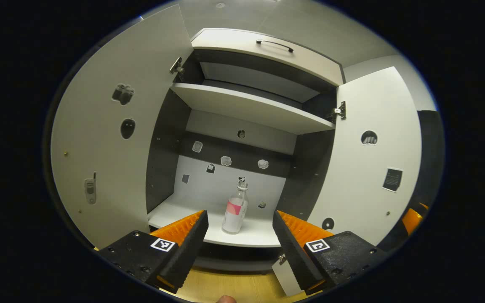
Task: Grasp the bottle in the cabinet with the left hand and place it on the coaster, then close the right door with the right hand and the left door with the left hand.
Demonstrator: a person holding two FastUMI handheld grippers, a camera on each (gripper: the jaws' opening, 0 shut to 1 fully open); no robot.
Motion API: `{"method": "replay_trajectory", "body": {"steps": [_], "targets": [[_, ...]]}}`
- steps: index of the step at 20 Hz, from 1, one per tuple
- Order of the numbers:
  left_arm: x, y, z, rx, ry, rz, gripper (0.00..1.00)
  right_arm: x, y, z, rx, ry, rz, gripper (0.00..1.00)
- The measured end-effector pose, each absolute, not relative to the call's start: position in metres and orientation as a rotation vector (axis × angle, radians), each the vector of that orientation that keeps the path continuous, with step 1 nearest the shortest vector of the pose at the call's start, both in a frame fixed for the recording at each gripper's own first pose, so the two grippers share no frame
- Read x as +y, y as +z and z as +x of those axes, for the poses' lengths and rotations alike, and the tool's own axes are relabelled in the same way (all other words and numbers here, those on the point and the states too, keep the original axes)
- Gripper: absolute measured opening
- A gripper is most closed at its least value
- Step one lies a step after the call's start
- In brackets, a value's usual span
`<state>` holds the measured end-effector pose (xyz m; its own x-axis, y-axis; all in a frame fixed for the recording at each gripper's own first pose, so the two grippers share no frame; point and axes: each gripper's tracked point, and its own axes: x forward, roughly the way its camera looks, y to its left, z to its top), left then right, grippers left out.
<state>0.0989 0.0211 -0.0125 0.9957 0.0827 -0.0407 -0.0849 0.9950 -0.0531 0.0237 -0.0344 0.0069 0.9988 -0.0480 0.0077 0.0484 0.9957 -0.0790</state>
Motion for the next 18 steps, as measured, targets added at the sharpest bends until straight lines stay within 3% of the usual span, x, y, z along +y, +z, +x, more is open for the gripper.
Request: {"method": "replay_trajectory", "body": {"steps": [10, 15, 18], "targets": [[0.032, -0.051, 0.248, 0.099, 0.099, 0.007, 0.97, -0.084, -0.001, 0.037, 0.026, -0.188, -0.153, 0.96], [0.04, -0.077, 0.298, 0.156, 0.139, -0.001, 0.97, -0.104, -0.006, 0.038, 0.052, -0.24, -0.174, 1.0], [0.048, -0.086, 0.314, 0.167, 0.176, 0.008, 0.97, -0.113, -0.007, 0.037, 0.061, -0.253, -0.181, 0.96]]}}
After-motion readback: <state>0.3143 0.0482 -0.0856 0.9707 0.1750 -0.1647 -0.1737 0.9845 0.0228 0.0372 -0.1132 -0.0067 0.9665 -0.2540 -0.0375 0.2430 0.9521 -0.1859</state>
